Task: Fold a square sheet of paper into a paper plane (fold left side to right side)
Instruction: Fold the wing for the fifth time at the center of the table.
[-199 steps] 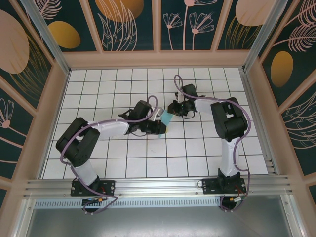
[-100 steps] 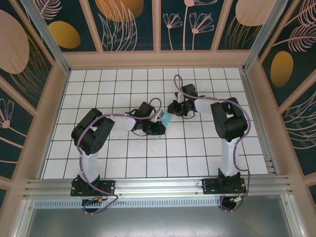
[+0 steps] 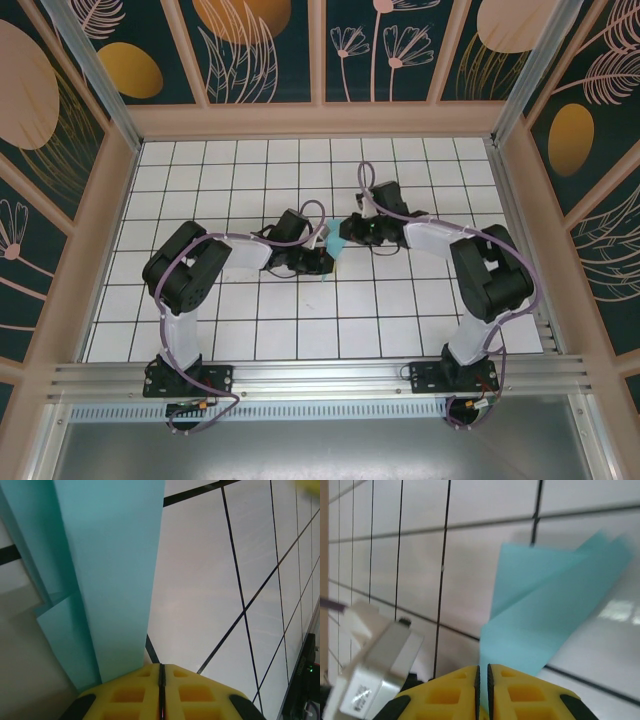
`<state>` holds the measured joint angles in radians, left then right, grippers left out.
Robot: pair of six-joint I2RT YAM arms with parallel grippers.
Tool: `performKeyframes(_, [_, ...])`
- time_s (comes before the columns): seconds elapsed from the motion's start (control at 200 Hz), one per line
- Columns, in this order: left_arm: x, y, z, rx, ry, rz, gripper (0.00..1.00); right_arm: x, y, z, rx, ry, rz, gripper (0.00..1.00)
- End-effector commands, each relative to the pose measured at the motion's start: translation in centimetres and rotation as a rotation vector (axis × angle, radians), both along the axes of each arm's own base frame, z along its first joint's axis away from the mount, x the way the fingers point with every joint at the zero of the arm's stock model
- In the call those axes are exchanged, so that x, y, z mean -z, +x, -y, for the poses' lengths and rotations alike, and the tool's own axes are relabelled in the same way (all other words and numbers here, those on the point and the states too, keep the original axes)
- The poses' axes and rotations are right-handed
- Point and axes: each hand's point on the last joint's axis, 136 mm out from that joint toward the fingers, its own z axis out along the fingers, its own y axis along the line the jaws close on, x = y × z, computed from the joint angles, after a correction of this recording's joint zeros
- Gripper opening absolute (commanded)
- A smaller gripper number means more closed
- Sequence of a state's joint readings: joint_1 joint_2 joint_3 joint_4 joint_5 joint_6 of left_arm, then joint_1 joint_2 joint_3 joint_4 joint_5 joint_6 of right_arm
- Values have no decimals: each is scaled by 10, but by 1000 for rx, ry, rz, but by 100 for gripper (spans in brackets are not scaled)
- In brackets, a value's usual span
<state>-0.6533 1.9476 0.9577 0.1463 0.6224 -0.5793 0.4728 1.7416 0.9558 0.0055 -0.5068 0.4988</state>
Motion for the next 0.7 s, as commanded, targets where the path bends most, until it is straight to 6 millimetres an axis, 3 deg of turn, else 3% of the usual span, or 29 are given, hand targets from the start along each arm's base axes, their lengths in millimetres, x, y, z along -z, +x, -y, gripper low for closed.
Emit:
performKeyframes(0.0, [39,-23,-27,-23,142,-103,12,4,-15,-23,-17,75,-30,16])
performKeyframes(0.24, [42,-25,-31,-26,157,-104,11,26,-8,-29,-12,29,-46,16])
performKeyframes(0.51, [47,-27,-34,-30,175,-108,11,56,5,-17,-11,-123,-38,16])
performKeyframes(0.696, [52,-29,-38,-30,198,-117,10,60,27,1,18,-182,-9,16])
